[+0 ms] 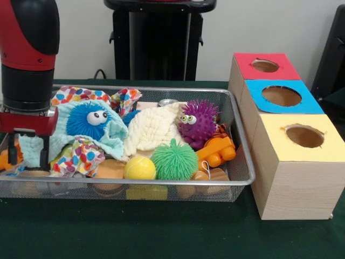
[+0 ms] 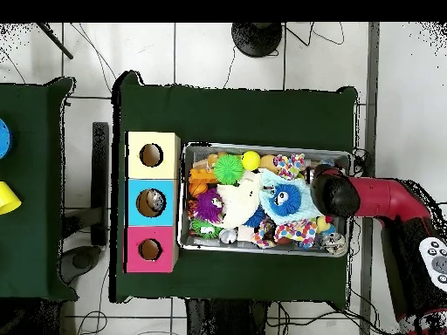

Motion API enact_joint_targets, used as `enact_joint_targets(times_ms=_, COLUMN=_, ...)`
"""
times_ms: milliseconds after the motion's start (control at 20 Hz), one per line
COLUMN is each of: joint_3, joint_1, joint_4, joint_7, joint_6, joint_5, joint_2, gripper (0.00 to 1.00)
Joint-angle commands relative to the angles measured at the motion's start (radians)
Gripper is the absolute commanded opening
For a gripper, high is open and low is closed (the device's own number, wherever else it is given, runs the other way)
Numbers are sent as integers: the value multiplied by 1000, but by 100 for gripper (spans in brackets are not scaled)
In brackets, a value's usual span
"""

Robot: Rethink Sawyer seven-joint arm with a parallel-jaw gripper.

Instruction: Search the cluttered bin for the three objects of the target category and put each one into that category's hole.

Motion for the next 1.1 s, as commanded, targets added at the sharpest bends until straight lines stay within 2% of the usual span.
enact_joint_targets(times_ms=50, joint_3=26, joint_1=-34, joint_4=70, joint_7=-59, joint_6=-40, joint_5=-19, joint_2=32, gripper=100)
enact_joint_targets(times_ms=250, joint_3=63, joint_1=-72, joint_4=88, joint_7=-95, joint_6=-40, joint_5=-5, joint_2=42, gripper=100)
enact_joint_targets(times_ms=600, joint_3=63, joint_1=-79, joint_4=97, joint_7=-88, joint_6=-47, joint_5=-21, joint_2=37, gripper=100)
enact_joint_targets(times_ms=900, joint_3=18, joint_1=-36, joint_4=61, joint_7=-43, joint_6=-89, joint_5=-69, joint_2=60, gripper=100)
enact_joint_targets(times_ms=1100, joint_3=11, joint_1=-28, joint_4=57, joint_7=-44, joint_6=-87, joint_5=-64, joint_2=57, gripper=100)
